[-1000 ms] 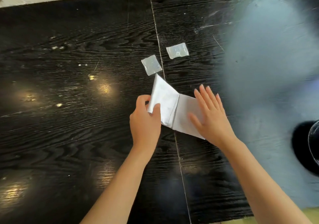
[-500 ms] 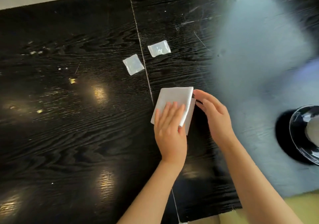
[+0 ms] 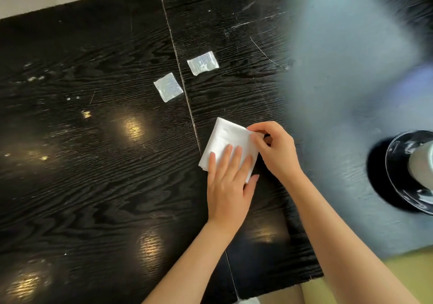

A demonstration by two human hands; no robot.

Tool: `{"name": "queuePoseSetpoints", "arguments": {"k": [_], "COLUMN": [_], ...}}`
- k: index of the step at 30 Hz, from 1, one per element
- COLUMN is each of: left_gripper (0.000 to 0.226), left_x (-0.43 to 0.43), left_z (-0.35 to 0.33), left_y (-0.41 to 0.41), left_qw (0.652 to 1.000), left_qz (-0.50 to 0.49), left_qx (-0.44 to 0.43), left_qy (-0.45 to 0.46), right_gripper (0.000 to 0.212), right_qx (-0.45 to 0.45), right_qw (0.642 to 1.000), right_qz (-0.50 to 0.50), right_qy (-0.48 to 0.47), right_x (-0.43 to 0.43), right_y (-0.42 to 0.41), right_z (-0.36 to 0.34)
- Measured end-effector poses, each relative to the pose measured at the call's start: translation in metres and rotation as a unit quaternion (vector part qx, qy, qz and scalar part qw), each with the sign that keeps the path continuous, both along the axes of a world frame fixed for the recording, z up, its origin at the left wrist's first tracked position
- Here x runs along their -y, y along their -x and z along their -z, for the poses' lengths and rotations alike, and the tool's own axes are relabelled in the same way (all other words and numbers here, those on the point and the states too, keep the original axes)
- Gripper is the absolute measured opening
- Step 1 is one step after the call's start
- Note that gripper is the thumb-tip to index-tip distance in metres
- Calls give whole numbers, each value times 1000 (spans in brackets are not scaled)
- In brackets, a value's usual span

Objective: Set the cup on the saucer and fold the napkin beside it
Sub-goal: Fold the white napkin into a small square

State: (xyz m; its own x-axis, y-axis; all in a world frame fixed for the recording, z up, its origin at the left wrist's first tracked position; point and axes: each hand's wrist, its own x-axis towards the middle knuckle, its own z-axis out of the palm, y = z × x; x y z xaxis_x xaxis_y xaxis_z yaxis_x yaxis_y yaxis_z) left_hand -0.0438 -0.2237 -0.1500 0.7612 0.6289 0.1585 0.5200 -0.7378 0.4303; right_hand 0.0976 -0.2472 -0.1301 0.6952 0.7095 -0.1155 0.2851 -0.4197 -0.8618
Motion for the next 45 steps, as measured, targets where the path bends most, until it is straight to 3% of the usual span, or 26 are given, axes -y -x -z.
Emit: {"name": "queuePoseSetpoints", "arguments": {"k": [3,5,8,11,14,15,17,20,24,29,39,43,45], "left_gripper": [54,59,46,43,41,40,41,51,52,54,58,57,67], "left_x": [-2,-5,-15,-30,-38,-40,-46,-62,-75,-78,-95,-107,-105], "left_z": [-7,-18,-41,-47,-45,-47,-49,-34,-9,-5,-12,-32,-41], "left_y": [5,8,7,0,-3,-3,-5,-13,-8,-8,-3,16,28], "left_qw": [996,993,957,931,906,909,948,994,988,982,970,971,960], "left_qz": [33,40,-42,-146,-183,-181,-141,-25,10,6,52,-9,18], "left_qx": [-75,-44,56,113,157,162,155,32,-150,-190,-226,-99,-79], "left_qy": [22,102,283,314,348,338,239,100,29,0,77,219,269], "right_gripper": [21,27,34,40,48,52,60,61,60,60,61,70,74], "right_qx": [41,31,0,-21,115,179,242,277,279,281,275,179,145], "right_qw": [999,999,996,999,987,973,950,932,927,926,919,960,973], "right_qz": [-15,16,92,6,-77,-86,-87,-101,-113,-124,-124,-81,-48], "right_qy": [8,17,-4,-46,79,122,180,212,224,218,255,199,173], "right_x": [0,1,0,-9,-14,-14,-16,-17,-16,-5,32,42,45], "right_y": [3,3,4,22,42,45,49,52,51,48,45,41,45], "right_z": [0,-4,-17,-20,4,13,19,19,18,18,17,3,-5]}}
